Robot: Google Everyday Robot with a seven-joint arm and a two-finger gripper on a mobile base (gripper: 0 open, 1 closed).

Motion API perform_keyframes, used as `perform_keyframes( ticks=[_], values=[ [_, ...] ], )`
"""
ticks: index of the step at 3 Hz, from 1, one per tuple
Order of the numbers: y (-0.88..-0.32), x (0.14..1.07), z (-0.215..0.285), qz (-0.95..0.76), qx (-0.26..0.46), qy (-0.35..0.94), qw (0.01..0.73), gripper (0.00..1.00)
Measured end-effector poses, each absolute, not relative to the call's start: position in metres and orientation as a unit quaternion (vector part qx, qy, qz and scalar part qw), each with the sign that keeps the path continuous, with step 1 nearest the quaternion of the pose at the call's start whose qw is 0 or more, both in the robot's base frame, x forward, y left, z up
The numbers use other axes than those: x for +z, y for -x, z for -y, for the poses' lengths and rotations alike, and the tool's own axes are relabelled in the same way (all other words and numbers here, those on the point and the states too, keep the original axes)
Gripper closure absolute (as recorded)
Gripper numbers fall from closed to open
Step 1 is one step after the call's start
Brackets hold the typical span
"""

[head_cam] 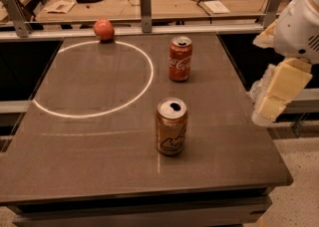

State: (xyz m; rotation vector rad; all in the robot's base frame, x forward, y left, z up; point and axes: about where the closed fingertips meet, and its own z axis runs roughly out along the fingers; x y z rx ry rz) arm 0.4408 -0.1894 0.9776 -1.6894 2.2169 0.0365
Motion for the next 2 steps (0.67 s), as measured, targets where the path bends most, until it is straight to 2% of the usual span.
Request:
perform_keyframes(
  ticks=[2],
  values=[
    [-0.452,0.963,0.145,-0.817,0.107,0.533,0.193,0.00]
  ],
)
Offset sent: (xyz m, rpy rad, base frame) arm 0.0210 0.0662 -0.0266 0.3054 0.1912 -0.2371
